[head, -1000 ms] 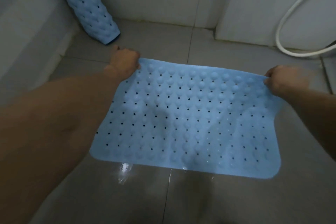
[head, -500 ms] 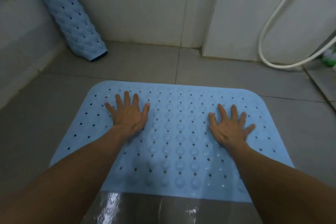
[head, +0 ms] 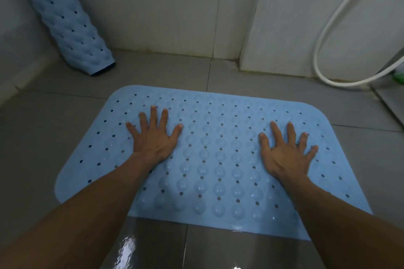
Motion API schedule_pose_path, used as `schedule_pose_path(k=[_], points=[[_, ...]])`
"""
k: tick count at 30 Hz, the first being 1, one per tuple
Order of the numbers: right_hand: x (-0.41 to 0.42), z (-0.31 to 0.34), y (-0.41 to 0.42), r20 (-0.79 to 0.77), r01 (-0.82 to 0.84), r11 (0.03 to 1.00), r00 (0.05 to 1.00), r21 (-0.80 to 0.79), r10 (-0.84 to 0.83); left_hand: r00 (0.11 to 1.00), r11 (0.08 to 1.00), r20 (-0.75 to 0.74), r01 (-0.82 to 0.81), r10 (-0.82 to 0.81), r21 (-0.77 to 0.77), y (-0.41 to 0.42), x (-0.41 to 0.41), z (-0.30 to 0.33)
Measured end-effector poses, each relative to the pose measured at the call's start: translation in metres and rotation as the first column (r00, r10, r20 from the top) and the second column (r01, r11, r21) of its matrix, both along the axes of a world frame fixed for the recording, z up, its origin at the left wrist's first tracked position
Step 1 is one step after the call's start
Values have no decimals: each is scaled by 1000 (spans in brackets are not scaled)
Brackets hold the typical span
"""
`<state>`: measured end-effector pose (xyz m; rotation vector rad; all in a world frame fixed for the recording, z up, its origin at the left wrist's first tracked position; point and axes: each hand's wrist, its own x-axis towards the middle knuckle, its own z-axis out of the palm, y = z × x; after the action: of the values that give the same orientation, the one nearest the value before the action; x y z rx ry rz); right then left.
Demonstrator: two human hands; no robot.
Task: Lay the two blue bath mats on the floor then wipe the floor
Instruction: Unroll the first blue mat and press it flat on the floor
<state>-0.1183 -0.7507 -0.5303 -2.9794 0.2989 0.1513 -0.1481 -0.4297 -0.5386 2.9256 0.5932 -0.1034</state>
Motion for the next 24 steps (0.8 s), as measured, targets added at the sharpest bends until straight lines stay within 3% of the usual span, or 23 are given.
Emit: schedule_pose_path(k=[15,24], points=[[26,2,-4,-33,16,1000,999,23,-16,998,1000,-66,-18,18,-10,-12,27,12],[26,2,-4,-19,16,1000,1000,-1,-16,1000,1000,-11,-8,7,-19,-10,25,9]])
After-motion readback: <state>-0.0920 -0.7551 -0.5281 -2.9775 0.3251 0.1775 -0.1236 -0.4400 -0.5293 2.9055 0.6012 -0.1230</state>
